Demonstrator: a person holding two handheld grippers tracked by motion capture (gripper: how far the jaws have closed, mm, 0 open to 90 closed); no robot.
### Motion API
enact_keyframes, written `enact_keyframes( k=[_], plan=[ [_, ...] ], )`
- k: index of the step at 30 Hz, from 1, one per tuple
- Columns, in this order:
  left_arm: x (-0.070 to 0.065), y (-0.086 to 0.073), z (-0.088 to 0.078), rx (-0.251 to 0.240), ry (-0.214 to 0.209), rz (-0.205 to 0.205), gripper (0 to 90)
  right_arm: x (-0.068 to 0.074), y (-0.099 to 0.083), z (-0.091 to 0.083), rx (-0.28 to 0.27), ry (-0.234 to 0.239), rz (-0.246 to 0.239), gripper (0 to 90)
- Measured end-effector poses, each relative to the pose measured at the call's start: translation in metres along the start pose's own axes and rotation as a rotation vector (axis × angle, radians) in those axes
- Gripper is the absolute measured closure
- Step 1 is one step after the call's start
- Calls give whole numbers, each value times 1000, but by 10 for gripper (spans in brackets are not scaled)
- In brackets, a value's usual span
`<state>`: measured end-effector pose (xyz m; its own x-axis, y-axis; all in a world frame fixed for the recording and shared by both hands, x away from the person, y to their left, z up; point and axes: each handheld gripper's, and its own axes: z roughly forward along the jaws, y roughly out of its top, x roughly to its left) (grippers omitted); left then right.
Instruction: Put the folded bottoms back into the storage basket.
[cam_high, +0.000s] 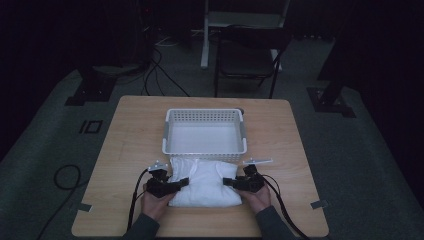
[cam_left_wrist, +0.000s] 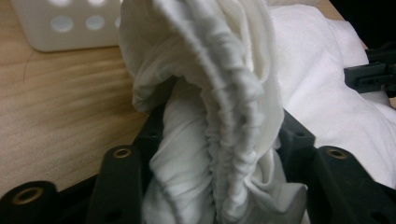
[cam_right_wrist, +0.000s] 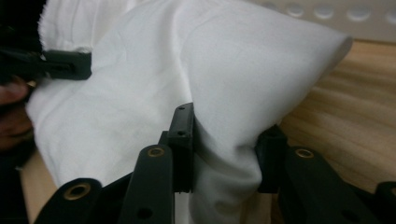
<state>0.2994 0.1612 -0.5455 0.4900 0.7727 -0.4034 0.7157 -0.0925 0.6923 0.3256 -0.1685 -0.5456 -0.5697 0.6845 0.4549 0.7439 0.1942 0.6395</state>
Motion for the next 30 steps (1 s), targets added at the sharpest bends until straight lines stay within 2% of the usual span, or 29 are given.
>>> enact_keyframes(
  k=[4, 8, 16, 21, 30],
  plan=[
    [-5, 0, -3, -10, 17, 27, 530, 7, -2, -2, -25, -39, -35, 693],
    [-6, 1, -5, -19, 2, 27, 540, 13, -4, -6, -42, -63, -64, 698],
    [-10, 0, -13, -45, -18, 28, 549, 17, -4, -12, -58, -64, -89, 702],
    [-17, 0, -18, -68, -21, 47, 552, 21, -4, -18, -68, -70, -100, 704],
    [-19, 1, -24, -87, -31, 50, 552, 25, -3, -24, -83, -60, -112, 703]
  ],
)
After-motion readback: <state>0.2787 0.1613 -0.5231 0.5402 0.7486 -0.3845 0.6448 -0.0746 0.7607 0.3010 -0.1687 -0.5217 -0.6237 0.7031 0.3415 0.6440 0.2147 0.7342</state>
